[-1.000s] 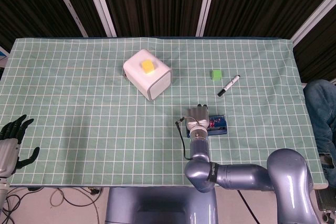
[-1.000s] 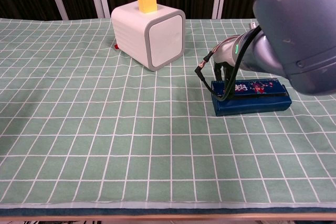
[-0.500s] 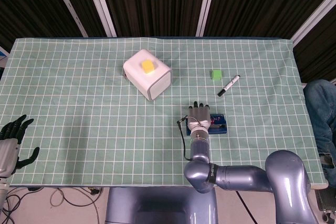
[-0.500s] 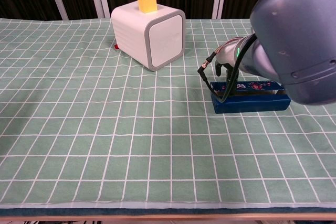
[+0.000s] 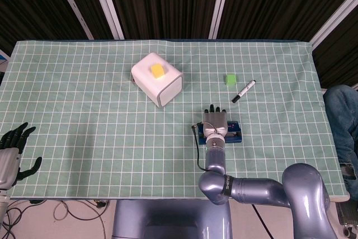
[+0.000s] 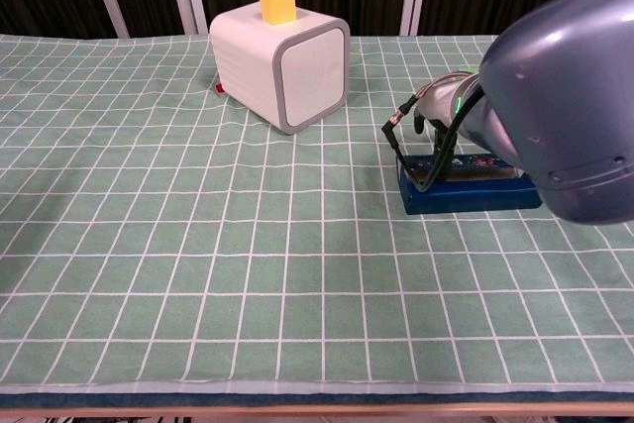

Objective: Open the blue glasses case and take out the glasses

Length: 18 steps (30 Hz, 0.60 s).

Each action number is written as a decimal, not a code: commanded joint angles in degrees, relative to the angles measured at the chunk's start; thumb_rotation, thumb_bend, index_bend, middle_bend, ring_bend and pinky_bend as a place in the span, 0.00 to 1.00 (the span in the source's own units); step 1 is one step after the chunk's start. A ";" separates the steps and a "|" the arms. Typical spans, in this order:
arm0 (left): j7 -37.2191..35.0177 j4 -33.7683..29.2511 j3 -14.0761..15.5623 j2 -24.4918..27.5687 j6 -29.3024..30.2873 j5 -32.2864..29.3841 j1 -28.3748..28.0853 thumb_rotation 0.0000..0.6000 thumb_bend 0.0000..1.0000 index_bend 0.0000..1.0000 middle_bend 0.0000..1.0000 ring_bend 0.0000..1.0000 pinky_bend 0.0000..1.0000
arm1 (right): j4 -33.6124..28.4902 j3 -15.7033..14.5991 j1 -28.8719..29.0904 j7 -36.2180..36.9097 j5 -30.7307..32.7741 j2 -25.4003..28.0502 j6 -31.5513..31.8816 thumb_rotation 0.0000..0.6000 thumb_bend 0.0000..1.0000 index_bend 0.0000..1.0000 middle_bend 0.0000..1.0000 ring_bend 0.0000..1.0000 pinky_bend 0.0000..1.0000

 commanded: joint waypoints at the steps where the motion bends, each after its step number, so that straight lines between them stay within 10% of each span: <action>1: -0.03 -0.01 -0.01 0.01 0.05 0.03 0.02 1.00 0.36 0.11 0.00 0.00 0.00 | 0.42 -0.09 -0.57 0.33 -0.51 -0.15 -0.34 1.00 0.39 0.15 0.07 0.12 0.20; 10: -0.03 -0.08 0.00 0.04 -0.03 -0.11 0.03 1.00 0.36 0.11 0.00 0.00 0.00 | 1.99 -0.31 -3.00 3.73 -3.66 -1.02 -1.82 1.00 0.75 0.16 0.13 0.15 0.26; 18: -0.01 -0.14 -0.04 0.05 -0.07 -0.21 0.01 1.00 0.36 0.11 0.00 0.00 0.00 | 3.40 -0.29 -3.93 5.97 -7.45 -1.94 -0.35 1.00 0.81 0.16 0.14 0.16 0.26</action>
